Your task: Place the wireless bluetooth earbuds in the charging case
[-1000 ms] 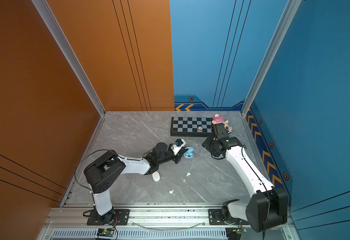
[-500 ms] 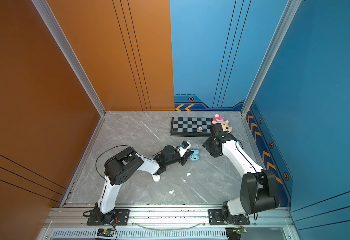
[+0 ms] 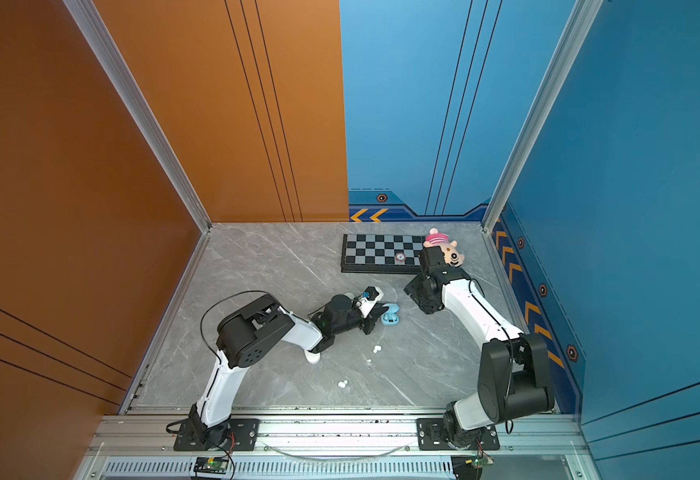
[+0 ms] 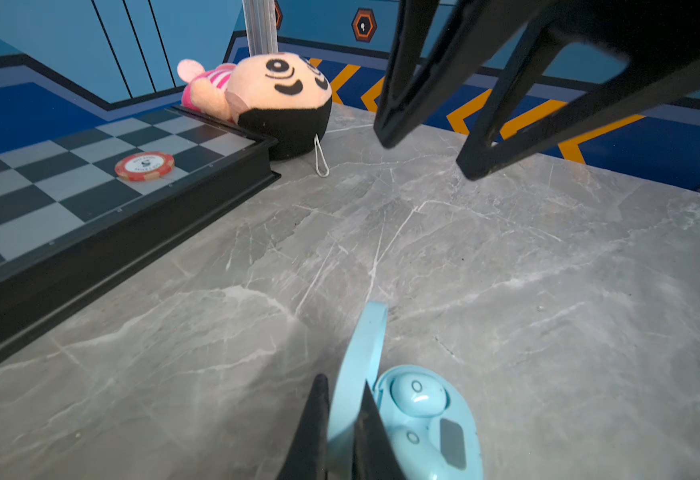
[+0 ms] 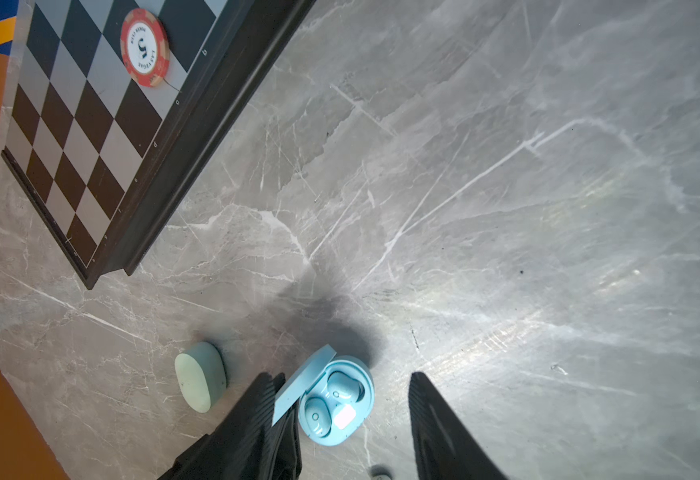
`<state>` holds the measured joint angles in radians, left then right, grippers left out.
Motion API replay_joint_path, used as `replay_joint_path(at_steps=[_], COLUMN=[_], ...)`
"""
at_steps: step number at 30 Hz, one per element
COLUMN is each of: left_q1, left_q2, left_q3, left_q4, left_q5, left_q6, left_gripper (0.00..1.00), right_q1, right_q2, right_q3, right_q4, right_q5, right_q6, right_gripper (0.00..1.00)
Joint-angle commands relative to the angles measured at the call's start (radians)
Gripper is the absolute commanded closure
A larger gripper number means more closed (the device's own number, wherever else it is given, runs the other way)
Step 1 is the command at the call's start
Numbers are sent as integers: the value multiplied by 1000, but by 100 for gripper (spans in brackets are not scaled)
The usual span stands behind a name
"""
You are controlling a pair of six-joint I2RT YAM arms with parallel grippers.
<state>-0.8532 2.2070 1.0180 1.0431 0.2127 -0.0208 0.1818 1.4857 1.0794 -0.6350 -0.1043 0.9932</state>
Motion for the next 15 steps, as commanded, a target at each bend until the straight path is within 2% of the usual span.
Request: replay_joint_path(at_steps=[1, 4, 9, 15], left_q1=[-9, -8, -6, -3], left_q2=[10, 14, 12, 6], left_q3=[39, 40, 39, 28], left_q4=[29, 29, 28, 28], left_q5=[-10, -9, -15, -11], left_q6=[-11, -10, -8, -22], left_gripper=[95, 92, 76, 73], right_q1=[-16, -20, -21, -26], right_q2=[-3, 1, 7, 3], right_q3=[-8, -9, -7, -2], right_q4=[3, 2, 3, 3], right_q5=[-6, -8, -8, -8], right_q6=[2, 1, -1, -1], right_gripper=[45, 45, 44, 44])
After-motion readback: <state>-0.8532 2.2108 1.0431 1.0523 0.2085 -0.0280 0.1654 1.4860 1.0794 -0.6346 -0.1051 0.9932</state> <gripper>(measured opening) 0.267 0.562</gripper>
